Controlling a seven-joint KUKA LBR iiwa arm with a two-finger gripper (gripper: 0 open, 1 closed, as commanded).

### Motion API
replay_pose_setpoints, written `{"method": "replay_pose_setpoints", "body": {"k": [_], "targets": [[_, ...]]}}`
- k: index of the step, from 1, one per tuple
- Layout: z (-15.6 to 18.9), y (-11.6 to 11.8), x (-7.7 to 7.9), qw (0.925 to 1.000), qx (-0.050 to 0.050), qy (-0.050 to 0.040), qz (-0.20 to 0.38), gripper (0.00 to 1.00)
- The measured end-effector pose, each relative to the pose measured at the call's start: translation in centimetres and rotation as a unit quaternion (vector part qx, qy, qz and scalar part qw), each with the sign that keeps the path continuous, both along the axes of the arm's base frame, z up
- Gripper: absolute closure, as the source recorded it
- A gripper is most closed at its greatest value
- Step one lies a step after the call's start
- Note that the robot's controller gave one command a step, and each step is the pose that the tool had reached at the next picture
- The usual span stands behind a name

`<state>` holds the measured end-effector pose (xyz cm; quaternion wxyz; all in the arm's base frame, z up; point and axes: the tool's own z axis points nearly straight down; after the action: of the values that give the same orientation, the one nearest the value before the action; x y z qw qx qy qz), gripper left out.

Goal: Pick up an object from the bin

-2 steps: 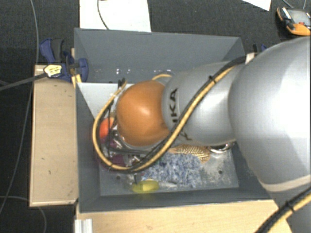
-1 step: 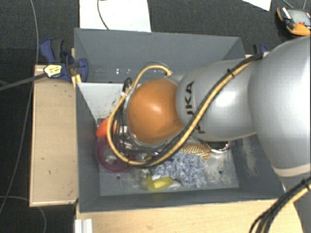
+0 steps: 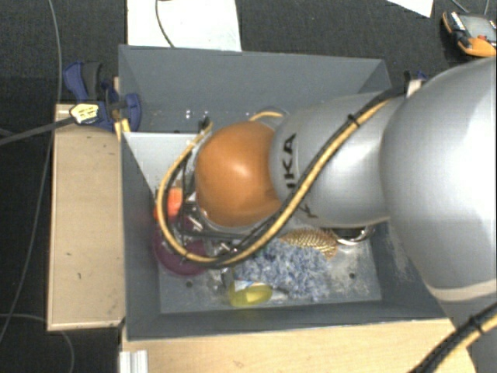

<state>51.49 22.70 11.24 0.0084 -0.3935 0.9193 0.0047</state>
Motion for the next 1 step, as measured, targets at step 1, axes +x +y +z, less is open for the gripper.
{"method": "replay_pose_setpoints", "body": {"k": [1], "targets": [[-2.85,-1.18,0.96,0.9871,-0.003,-0.0024,0.16,0.0]]}}
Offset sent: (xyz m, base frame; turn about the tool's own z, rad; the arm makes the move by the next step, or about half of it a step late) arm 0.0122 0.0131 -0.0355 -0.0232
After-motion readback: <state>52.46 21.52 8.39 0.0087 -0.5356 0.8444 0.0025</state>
